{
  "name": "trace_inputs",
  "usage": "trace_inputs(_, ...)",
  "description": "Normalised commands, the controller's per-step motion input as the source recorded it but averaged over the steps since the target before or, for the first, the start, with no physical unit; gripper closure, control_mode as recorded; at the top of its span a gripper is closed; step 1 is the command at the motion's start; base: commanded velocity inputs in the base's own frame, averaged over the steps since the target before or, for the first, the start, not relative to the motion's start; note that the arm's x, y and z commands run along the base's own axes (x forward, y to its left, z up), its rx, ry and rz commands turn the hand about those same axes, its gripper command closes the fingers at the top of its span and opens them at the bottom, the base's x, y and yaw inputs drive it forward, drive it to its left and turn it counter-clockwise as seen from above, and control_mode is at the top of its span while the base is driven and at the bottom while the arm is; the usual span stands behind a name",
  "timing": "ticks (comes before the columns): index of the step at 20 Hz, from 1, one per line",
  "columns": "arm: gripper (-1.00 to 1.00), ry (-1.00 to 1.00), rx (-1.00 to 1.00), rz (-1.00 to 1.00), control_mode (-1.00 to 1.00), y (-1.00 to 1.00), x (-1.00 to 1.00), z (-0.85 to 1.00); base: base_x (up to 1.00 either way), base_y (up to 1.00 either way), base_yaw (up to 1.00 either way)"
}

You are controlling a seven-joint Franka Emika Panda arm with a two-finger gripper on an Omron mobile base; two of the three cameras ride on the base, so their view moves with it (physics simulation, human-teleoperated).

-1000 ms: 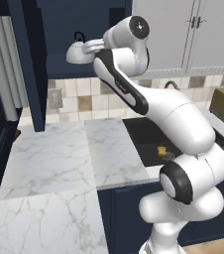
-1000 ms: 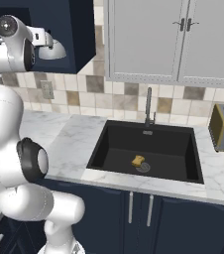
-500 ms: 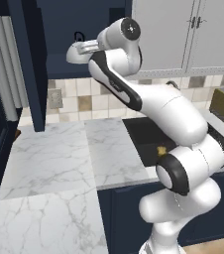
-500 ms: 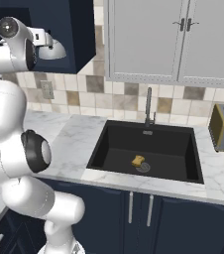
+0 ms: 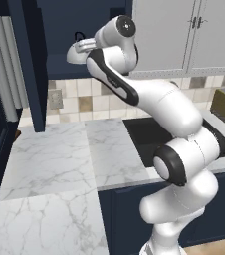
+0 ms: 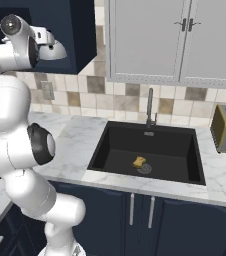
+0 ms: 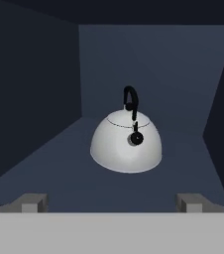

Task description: Open the cabinet, pick the kettle from the cabinet, and place it in the sink.

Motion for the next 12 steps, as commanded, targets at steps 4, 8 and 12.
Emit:
trace_inputs(4,-1.00,0.00,0.00,0.00,-1.00,0.00,0.19,0.00,0.00,0.00,0.00)
trace_inputs(8,-1.00,0.00,0.00,0.00,-1.00,0.00,0.15,0.00,0.00,0.00,0.00)
trace_inputs(12,-1.00,0.00,0.00,0.00,-1.00,0.05,0.14,-0.02,0.00,0.00,0.00)
